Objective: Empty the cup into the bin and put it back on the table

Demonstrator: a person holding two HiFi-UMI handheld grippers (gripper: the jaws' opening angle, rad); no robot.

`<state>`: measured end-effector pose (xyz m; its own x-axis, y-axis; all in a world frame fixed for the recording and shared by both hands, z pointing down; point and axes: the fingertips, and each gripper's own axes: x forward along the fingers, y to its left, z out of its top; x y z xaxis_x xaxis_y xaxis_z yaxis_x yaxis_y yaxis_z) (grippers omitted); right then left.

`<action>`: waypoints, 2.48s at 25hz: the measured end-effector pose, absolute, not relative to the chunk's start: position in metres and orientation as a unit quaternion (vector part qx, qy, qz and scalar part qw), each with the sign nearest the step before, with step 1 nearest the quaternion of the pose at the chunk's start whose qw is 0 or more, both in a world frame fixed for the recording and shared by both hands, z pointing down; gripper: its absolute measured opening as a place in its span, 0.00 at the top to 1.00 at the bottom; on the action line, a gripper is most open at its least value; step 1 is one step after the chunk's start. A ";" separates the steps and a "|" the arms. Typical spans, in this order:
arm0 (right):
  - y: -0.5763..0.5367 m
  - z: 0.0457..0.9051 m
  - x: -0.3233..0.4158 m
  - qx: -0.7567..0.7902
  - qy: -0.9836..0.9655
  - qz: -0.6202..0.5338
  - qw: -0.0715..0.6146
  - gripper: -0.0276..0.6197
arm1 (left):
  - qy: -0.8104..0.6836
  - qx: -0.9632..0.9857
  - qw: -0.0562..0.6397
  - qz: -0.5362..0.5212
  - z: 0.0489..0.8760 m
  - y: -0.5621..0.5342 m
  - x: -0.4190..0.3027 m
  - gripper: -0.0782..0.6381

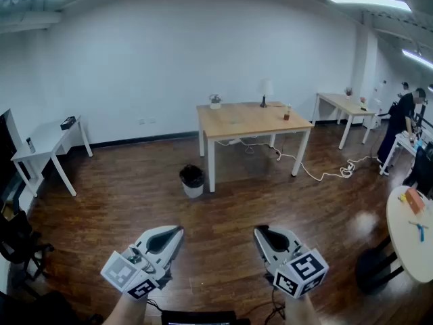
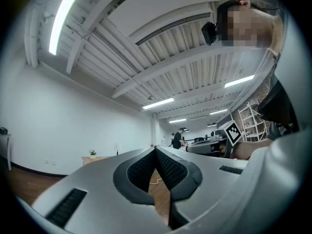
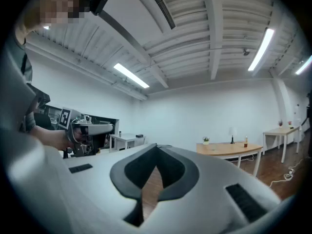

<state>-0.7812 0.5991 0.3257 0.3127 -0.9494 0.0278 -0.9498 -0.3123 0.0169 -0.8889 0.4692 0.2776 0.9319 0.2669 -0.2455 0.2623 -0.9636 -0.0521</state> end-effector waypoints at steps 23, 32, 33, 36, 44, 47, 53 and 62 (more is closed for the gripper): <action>0.513 0.337 -0.663 0.813 -0.581 0.020 0.027 0.96 | -0.167 -0.975 0.018 0.144 0.292 0.392 -0.764 0.89; 0.446 0.331 -0.604 0.826 -0.563 0.018 0.028 0.96 | -0.187 -0.970 0.004 0.156 0.283 0.313 -0.700 0.89; 0.439 0.330 -0.599 0.827 -0.562 0.017 0.032 0.96 | -0.188 -0.970 0.003 0.155 0.283 0.307 -0.694 0.89; 0.419 0.329 -0.584 0.829 -0.558 0.018 0.033 0.96 | -0.187 -0.970 0.000 0.154 0.285 0.289 -0.677 0.89; 0.396 0.326 -0.538 0.832 -0.554 0.023 0.029 0.96 | -0.182 -0.954 0.071 0.228 0.264 0.274 -0.641 0.89; 0.385 0.326 -0.517 0.832 -0.554 0.031 0.018 0.96 | -0.177 -0.935 0.126 0.279 0.251 0.277 -0.630 0.89; 0.365 0.333 -0.457 0.823 -0.566 0.027 0.024 0.96 | -0.185 -0.925 0.162 0.290 0.249 0.273 -0.574 0.89; 0.358 0.318 -0.349 0.815 -0.580 0.010 0.016 0.96 | -0.144 -0.921 0.191 0.306 0.224 0.263 -0.460 0.89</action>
<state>-0.3495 0.3577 0.3183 0.3280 -0.9441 0.0341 -0.9447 -0.3277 0.0148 -0.4602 0.2634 0.2242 0.7710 0.3814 -0.5100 0.1476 -0.8860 -0.4395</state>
